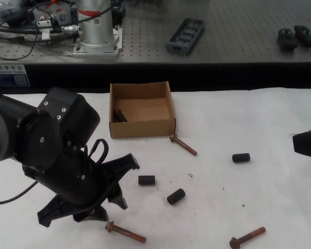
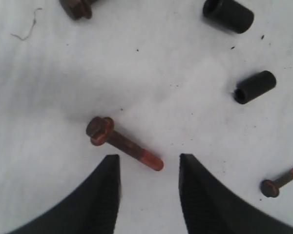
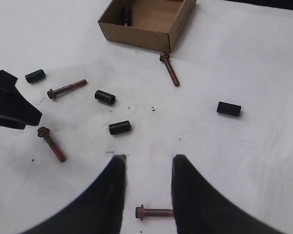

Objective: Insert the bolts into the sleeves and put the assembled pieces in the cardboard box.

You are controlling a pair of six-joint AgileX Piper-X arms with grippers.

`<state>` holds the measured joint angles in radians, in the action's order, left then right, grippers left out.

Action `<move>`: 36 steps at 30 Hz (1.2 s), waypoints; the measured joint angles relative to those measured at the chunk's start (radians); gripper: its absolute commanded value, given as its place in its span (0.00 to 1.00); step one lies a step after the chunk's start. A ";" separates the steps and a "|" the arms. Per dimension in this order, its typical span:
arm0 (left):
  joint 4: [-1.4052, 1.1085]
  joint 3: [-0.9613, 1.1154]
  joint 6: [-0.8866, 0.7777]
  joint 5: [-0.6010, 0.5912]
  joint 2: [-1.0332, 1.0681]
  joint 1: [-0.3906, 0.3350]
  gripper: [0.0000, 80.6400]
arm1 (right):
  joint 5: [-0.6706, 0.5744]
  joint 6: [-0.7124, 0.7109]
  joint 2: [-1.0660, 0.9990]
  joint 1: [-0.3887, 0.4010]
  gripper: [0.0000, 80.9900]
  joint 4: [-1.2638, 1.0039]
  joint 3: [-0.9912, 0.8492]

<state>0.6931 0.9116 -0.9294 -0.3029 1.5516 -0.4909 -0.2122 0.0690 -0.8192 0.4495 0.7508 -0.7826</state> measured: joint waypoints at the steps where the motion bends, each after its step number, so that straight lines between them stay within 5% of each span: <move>1: -0.004 0.000 -0.010 -0.007 0.000 0.000 0.36 | 0.000 0.002 0.000 0.000 0.30 0.000 0.000; 13: -0.016 0.000 0.129 -0.023 0.000 0.000 0.36 | 0.000 0.005 0.000 0.000 0.30 0.000 0.000; 25: -0.076 0.000 -0.019 -0.105 0.000 0.000 0.36 | 0.000 0.005 0.000 0.000 0.30 0.000 0.000; 36: -0.082 0.000 0.372 -0.115 0.000 0.000 0.36 | 0.000 0.005 0.000 0.000 0.30 -0.013 0.000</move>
<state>0.6112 0.9116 -0.5572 -0.4175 1.5516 -0.4909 -0.2122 0.0735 -0.8192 0.4495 0.7381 -0.7826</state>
